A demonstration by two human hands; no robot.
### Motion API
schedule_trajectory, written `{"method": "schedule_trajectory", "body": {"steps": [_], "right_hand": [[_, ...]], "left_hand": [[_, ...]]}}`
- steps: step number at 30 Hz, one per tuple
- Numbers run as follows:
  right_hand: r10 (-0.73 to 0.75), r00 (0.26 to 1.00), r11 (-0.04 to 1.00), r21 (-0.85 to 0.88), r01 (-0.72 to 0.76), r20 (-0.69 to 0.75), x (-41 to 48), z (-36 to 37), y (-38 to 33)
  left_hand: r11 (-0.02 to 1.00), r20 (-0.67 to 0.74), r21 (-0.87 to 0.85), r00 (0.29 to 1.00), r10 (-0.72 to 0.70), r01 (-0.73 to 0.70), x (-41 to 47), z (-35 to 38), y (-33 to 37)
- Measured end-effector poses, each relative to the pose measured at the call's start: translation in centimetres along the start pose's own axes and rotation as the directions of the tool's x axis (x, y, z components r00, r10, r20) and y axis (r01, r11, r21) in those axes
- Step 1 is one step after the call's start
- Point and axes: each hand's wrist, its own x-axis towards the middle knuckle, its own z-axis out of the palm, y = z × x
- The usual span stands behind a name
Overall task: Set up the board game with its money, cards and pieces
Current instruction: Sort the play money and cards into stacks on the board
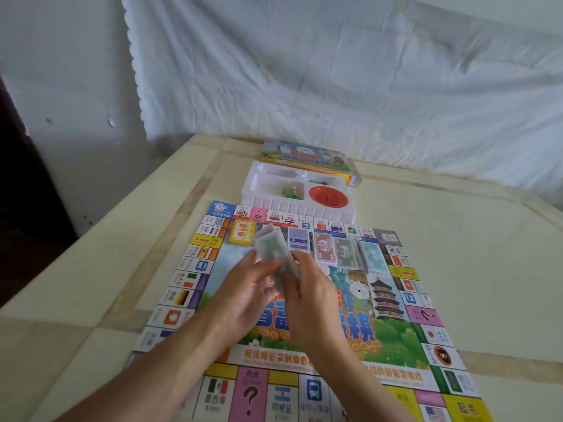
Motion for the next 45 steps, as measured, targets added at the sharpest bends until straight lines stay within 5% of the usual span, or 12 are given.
{"method": "schedule_trajectory", "body": {"steps": [3,8,13,22,30,35,45], "right_hand": [[-0.178,0.983,0.974,-0.151,0.168,-0.051,-0.4,0.5,0.3],[0.056,0.977,0.985,0.148,-0.088,0.206,0.0,0.3,0.2],[0.229,0.954,0.885,0.367,-0.287,0.195,0.4,-0.6,0.6],[0.242,0.948,0.942,0.183,-0.280,0.204,0.5,-0.8,0.9],[0.226,0.963,0.903,0.338,-0.264,0.149,0.6,-1.4,1.1],[0.299,0.937,0.786,0.509,-0.350,0.182,0.7,-1.7,1.1],[0.323,0.931,0.738,0.570,-0.362,0.172,0.7,-1.2,1.4]], "left_hand": [[1.000,-0.015,0.025,1.000,-0.016,0.017,-0.1,0.5,-0.3],[0.996,-0.093,0.043,0.993,-0.071,0.076,-0.5,0.4,0.0],[0.990,-0.121,0.090,0.988,-0.097,0.109,-0.5,0.4,0.1],[0.984,-0.009,-0.009,0.984,-0.176,0.176,-0.6,0.5,0.1],[0.990,-0.045,0.059,0.991,-0.124,0.126,-0.3,0.5,0.0],[0.991,-0.045,0.012,0.991,-0.129,0.130,-0.2,0.0,0.1],[0.991,-0.008,0.040,0.992,-0.124,0.125,-0.2,-0.2,0.2]]}}
